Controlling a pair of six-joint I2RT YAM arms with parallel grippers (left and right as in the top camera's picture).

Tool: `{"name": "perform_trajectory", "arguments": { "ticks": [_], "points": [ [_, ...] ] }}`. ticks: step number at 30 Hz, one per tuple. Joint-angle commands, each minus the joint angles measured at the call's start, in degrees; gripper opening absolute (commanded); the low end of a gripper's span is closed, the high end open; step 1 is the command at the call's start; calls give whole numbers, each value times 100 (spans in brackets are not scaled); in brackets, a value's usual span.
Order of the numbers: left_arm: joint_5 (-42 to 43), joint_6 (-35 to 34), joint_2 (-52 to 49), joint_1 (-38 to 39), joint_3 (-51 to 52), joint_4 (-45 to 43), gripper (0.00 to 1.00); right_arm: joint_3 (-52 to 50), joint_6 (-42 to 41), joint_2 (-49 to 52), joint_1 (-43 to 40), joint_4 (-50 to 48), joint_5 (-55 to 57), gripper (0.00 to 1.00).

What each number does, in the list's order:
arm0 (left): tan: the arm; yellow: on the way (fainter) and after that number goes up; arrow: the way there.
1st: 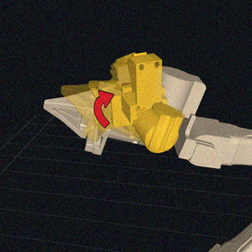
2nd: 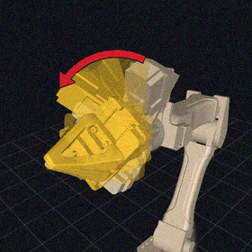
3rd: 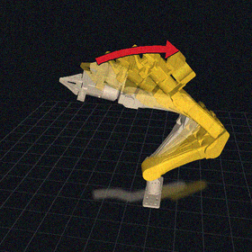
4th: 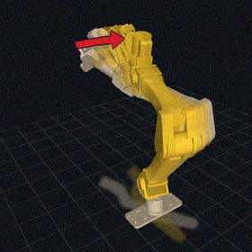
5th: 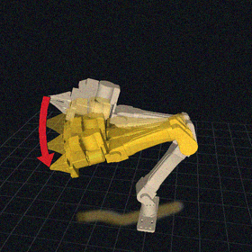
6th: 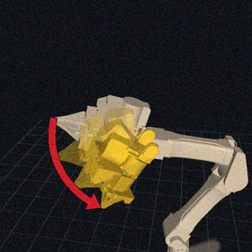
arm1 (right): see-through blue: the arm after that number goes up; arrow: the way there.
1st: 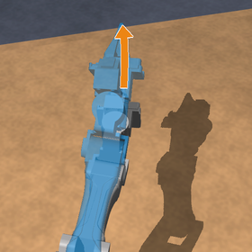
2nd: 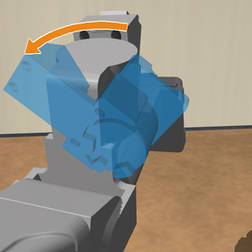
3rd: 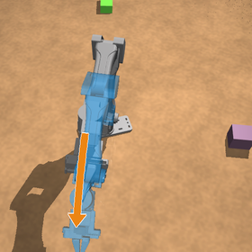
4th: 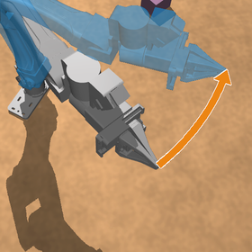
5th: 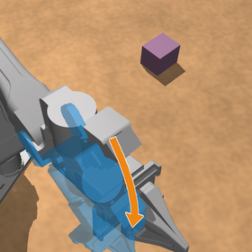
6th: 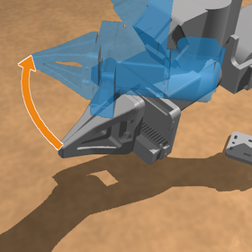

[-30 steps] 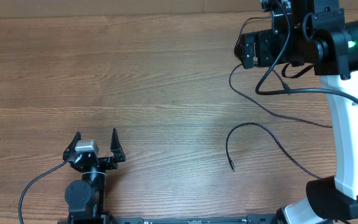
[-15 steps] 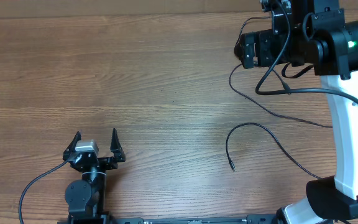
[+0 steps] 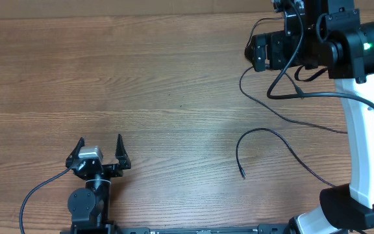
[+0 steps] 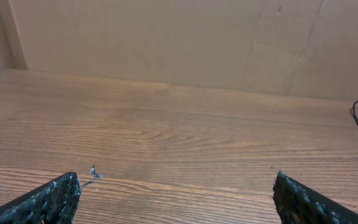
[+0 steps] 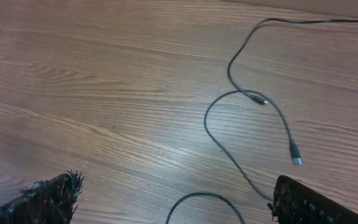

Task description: Untangle cables

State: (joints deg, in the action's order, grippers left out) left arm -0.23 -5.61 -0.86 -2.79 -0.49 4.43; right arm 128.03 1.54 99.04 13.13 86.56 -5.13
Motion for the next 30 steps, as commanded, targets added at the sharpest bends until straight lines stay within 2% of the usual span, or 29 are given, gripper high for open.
{"name": "perform_trajectory", "arguments": {
  "ticks": [1,11,15,18,23,30],
  "points": [
    [2,-17,66,-57,22,4,100,61,4,-109,0,-4,146,100],
    [2,-17,66,-57,22,4,99,33,-26,-155,57,-686,-354,100],
    [0,-17,66,-57,22,4,100,-411,-74,-358,197,-1132,-354,100],
    [0,-17,66,-57,22,4,99,-1233,-267,-776,210,-1786,-354,100],
    [2,-17,63,-57,22,4,99,-3158,-739,-1718,210,-3364,-356,100],
    [0,-17,63,-57,22,4,100,-5827,-761,-2820,208,-5805,-398,100]
  ]
}}
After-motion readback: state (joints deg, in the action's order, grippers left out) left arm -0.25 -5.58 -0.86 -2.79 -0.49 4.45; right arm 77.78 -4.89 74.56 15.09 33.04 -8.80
